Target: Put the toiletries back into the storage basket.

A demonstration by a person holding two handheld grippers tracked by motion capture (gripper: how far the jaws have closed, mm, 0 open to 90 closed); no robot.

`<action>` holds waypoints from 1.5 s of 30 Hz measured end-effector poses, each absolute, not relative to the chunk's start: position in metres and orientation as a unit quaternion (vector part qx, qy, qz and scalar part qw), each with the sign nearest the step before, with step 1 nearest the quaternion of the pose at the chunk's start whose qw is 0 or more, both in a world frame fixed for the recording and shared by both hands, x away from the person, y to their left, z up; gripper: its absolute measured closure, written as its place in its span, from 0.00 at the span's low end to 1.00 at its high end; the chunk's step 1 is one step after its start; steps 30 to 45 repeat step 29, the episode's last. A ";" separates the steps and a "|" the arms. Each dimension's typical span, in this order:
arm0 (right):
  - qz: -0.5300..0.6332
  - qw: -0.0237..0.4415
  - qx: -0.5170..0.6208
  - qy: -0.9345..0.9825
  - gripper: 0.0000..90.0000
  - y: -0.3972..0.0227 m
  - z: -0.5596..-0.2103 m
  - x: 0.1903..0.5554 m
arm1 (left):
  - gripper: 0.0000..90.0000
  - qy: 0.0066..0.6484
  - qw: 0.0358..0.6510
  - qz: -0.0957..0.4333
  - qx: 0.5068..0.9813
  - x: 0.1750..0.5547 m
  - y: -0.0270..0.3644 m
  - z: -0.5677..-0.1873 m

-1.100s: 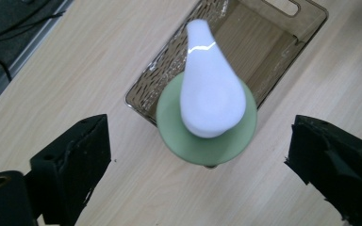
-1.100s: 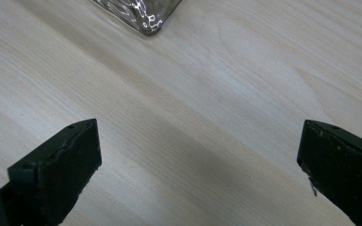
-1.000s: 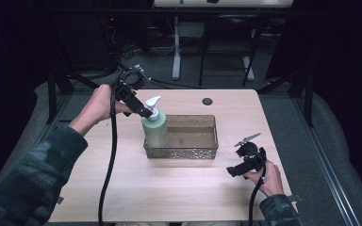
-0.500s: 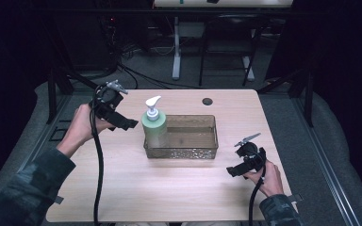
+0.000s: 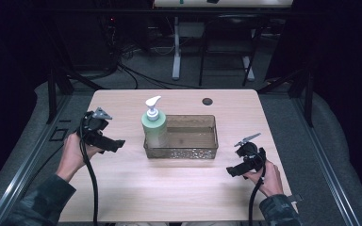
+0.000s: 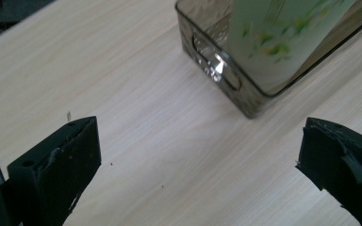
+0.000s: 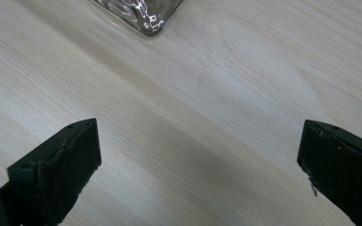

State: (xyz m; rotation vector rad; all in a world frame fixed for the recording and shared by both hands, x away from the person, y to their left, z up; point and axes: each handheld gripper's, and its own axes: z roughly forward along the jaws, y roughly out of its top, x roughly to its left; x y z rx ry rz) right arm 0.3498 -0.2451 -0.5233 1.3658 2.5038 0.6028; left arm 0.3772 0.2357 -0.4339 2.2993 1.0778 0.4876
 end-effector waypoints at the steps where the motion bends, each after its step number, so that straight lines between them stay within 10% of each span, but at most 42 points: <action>1: 0.207 0.112 0.466 0.853 0.00 -0.245 -0.523 0.350 | 0.00 0.405 0.273 0.177 0.855 0.376 0.238 -0.441; 10: 0.201 0.114 0.465 0.855 0.00 -0.246 -0.525 0.350 | 0.00 0.457 0.282 0.142 0.832 0.366 0.262 -0.499; 45: 0.200 0.125 0.462 0.855 0.00 -0.247 -0.526 0.351 | 0.00 0.457 0.276 0.129 0.835 0.371 0.275 -0.521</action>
